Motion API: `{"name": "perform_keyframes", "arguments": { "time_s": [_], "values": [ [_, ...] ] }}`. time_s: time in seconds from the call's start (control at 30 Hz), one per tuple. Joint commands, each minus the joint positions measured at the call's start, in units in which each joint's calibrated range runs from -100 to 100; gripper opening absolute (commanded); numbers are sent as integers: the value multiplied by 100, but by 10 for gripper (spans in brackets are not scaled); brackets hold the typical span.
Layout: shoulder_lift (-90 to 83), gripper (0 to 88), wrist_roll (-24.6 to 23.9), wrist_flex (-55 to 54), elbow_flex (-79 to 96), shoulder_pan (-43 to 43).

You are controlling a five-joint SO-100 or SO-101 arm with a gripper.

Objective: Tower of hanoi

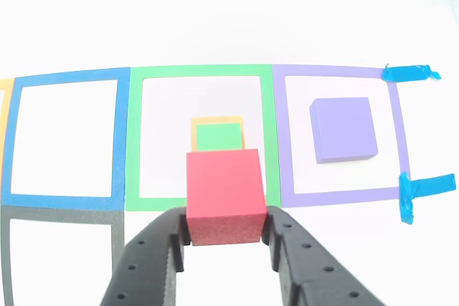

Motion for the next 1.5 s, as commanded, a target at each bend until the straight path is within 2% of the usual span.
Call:
{"name": "perform_keyframes", "arguments": {
  "time_s": [0.0, 0.17, 0.73, 1.07, 1.47],
  "values": [
    [-246, 11, 36, -1499, 1331, -27],
    [-92, 11, 36, -3345, 2831, 117],
    [715, 11, 36, -6528, 4940, 1],
    [1264, 12, 36, -7386, 5104, -94],
    [1216, 12, 36, -7564, 5404, -8]
  ]
}}
